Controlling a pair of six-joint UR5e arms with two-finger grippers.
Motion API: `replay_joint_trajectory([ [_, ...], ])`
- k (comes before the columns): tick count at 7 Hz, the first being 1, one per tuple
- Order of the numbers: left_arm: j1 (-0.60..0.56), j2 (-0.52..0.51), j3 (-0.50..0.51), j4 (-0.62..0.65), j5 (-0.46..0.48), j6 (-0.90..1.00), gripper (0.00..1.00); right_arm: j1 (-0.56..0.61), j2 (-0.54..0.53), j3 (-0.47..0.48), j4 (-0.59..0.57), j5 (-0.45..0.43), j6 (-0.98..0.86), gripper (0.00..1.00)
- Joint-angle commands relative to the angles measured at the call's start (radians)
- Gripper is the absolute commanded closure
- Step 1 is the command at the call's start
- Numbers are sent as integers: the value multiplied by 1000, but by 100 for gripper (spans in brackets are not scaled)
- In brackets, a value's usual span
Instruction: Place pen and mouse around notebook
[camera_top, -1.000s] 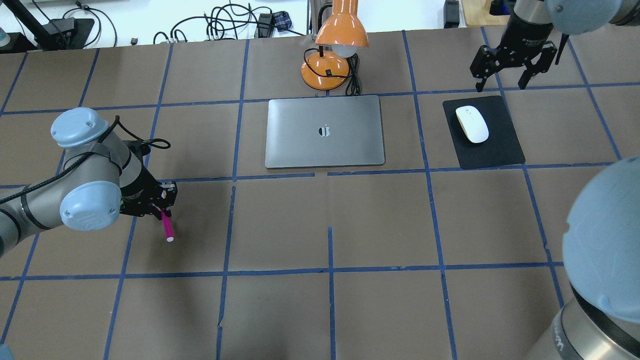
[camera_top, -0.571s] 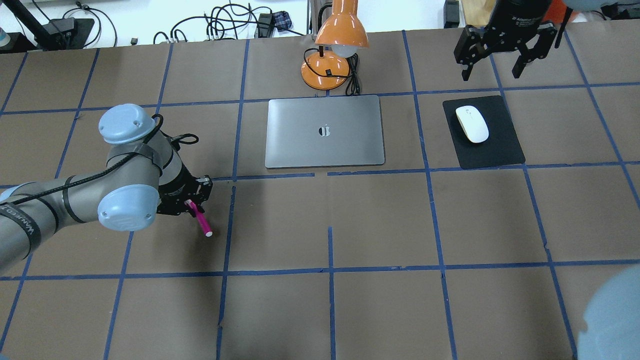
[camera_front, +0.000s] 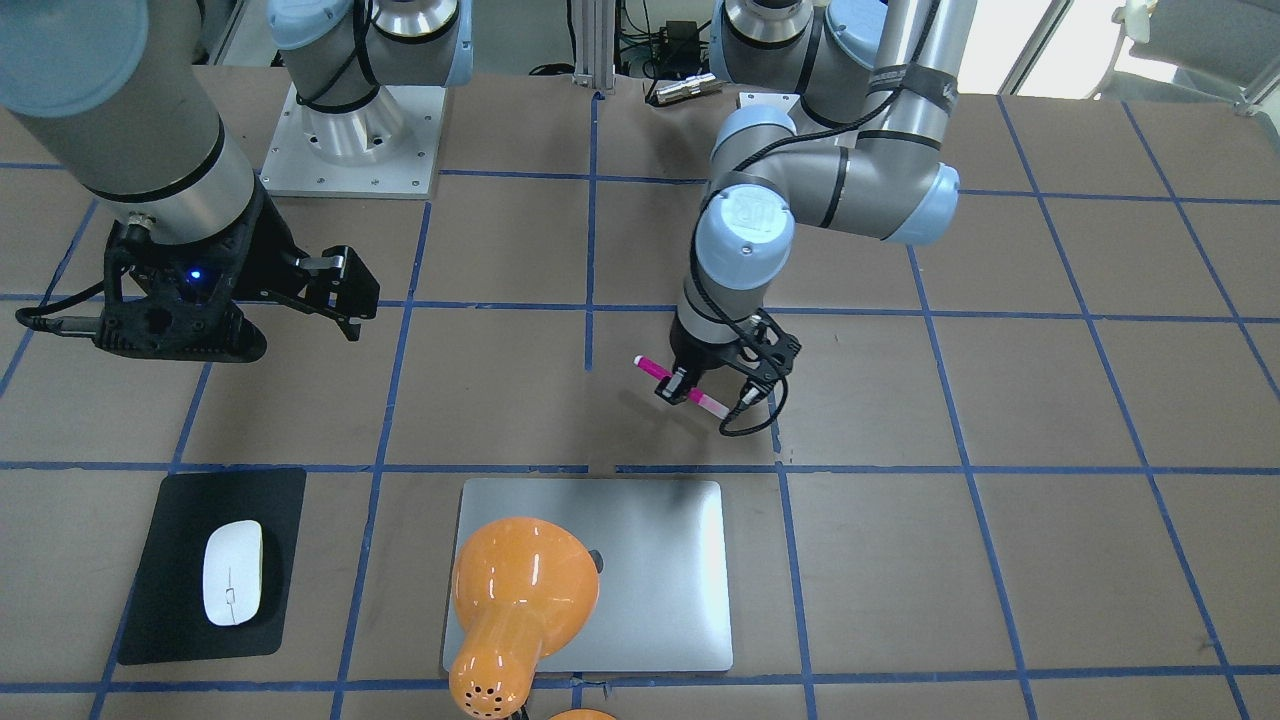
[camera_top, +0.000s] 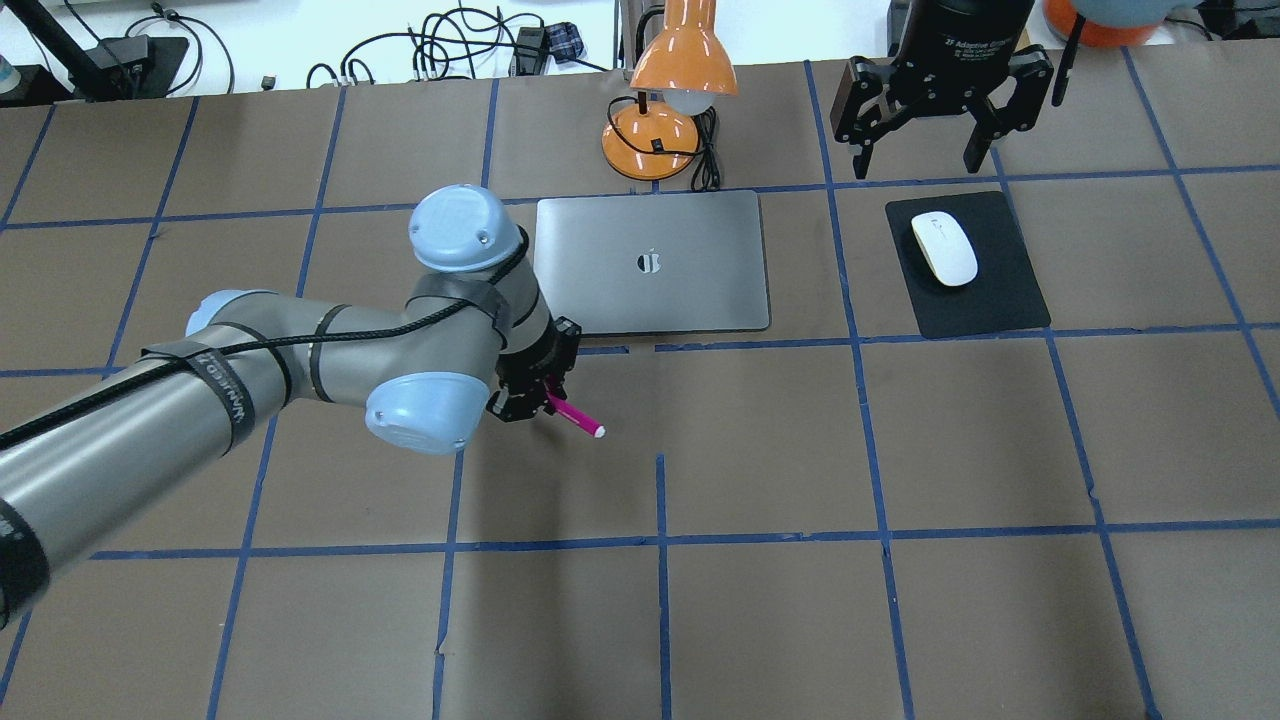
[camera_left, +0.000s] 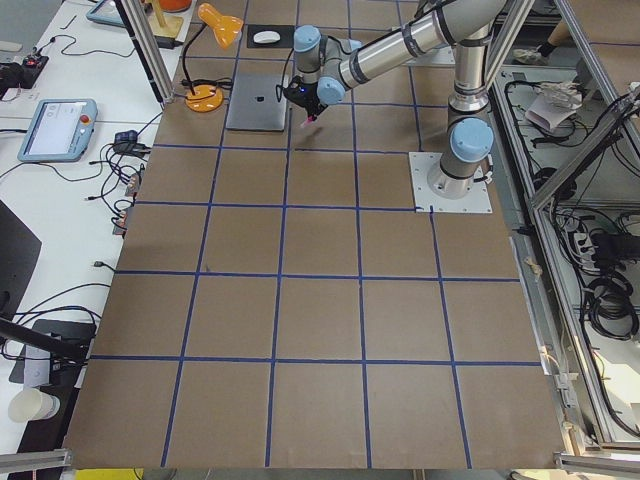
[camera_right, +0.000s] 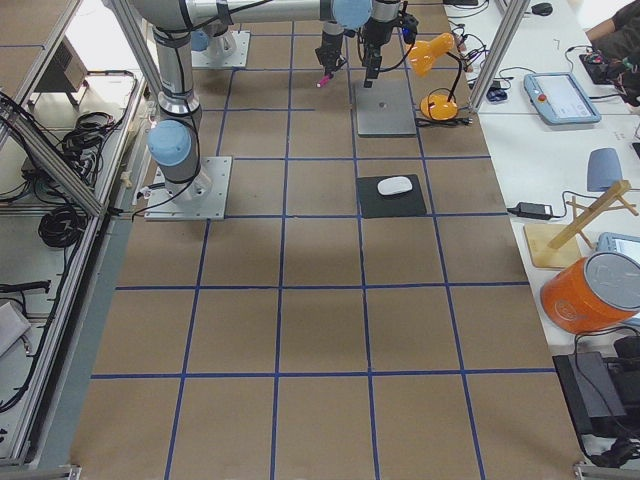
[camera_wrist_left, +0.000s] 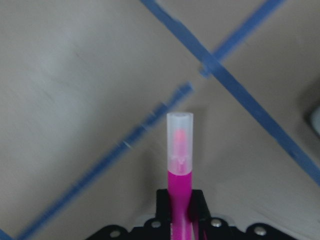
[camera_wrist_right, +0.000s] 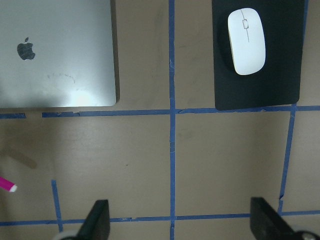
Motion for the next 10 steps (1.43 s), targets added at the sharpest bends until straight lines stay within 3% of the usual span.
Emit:
replay_joint_trajectory([
  [1, -152, -42, 34, 6, -10, -416, 100, -34, 2, 2, 3, 8, -32, 0],
  [4, -171, -137, 87, -4, -45, -550, 100, -47, -16, 2, 9, -3, -51, 0],
  [5, -179, -147, 86, -12, -39, -564, 40, -50, -15, 2, 2, 2, -52, 0],
  [6, -179, -136, 86, -14, -21, -554, 0, -48, -15, 2, 1, 3, -51, 0],
  [7, -174, -112, 89, -29, -18, -528, 0, -50, -15, 2, 0, 6, -51, 0],
  [8, -173, -75, 106, -112, 23, -346, 0, -48, -15, 0, 0, 5, -51, 0],
  [9, -164, -26, 139, -252, 71, -96, 0, -50, -15, 0, -3, -4, -51, 0],
  [10, -129, 37, 196, -426, 74, 171, 7, -53, -15, 2, 3, -4, -49, 0],
])
